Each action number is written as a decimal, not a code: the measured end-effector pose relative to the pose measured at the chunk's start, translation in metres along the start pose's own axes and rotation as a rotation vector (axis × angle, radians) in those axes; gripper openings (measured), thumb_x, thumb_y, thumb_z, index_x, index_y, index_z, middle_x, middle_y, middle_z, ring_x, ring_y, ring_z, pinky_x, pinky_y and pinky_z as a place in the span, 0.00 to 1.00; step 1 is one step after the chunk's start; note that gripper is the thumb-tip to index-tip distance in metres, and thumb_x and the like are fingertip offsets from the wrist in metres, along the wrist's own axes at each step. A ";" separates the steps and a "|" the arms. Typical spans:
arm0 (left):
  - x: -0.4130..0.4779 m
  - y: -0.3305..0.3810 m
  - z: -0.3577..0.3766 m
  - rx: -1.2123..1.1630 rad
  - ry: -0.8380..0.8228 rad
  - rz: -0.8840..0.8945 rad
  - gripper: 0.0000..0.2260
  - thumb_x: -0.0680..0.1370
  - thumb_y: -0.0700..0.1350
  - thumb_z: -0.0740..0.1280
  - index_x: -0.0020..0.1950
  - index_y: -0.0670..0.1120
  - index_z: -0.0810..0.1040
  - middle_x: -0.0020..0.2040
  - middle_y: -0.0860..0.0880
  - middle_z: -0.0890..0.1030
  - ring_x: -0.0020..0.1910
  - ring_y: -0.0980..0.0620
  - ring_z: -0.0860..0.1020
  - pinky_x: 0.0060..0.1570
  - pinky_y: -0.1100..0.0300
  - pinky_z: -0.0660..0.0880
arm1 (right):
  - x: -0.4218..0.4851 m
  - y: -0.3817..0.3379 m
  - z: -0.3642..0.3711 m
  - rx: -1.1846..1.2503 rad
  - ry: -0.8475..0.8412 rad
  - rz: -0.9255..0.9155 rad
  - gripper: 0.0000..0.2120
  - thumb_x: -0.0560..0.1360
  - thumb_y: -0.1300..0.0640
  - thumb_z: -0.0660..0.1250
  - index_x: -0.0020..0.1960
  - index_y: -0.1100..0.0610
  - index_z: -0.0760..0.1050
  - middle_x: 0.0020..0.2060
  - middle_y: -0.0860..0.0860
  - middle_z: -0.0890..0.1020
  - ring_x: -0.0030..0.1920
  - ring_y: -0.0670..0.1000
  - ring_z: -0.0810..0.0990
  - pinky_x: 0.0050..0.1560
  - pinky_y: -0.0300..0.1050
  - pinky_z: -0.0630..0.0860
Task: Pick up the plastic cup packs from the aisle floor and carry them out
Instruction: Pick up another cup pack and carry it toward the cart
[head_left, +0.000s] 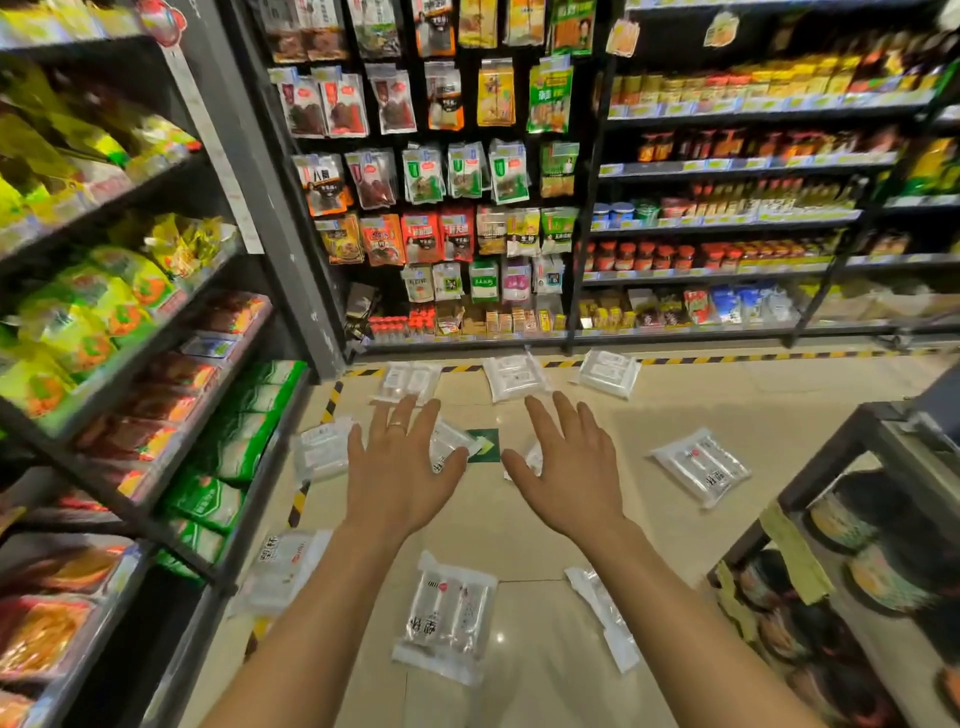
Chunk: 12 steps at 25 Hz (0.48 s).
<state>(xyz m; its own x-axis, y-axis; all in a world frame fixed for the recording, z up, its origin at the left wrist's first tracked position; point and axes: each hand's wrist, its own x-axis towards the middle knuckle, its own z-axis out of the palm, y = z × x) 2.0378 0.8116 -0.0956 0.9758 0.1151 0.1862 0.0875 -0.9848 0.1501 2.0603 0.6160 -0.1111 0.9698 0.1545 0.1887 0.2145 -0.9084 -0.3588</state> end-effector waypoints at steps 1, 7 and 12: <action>0.016 -0.007 0.011 -0.029 -0.021 0.016 0.37 0.72 0.69 0.46 0.78 0.56 0.59 0.79 0.49 0.59 0.78 0.45 0.54 0.74 0.42 0.51 | 0.011 -0.003 0.012 -0.001 -0.004 0.022 0.43 0.68 0.29 0.37 0.79 0.45 0.52 0.79 0.53 0.53 0.78 0.58 0.49 0.75 0.57 0.53; 0.120 -0.092 0.087 -0.039 -0.146 0.156 0.36 0.73 0.68 0.47 0.79 0.55 0.59 0.79 0.49 0.59 0.78 0.45 0.53 0.74 0.43 0.49 | 0.094 -0.026 0.106 -0.042 0.015 0.198 0.39 0.72 0.31 0.44 0.77 0.48 0.60 0.77 0.56 0.60 0.76 0.62 0.58 0.70 0.60 0.60; 0.191 -0.169 0.162 -0.011 -0.274 0.230 0.35 0.74 0.67 0.48 0.79 0.54 0.58 0.79 0.48 0.58 0.78 0.44 0.54 0.73 0.42 0.50 | 0.150 -0.043 0.195 -0.059 -0.063 0.339 0.39 0.71 0.31 0.45 0.78 0.47 0.58 0.78 0.55 0.58 0.76 0.61 0.56 0.71 0.59 0.59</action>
<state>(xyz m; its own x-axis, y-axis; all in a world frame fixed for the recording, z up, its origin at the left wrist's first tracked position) 2.2415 0.9789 -0.2423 0.9873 -0.1502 -0.0510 -0.1414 -0.9792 0.1454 2.2196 0.7539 -0.2456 0.9904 -0.1375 0.0107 -0.1259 -0.9328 -0.3378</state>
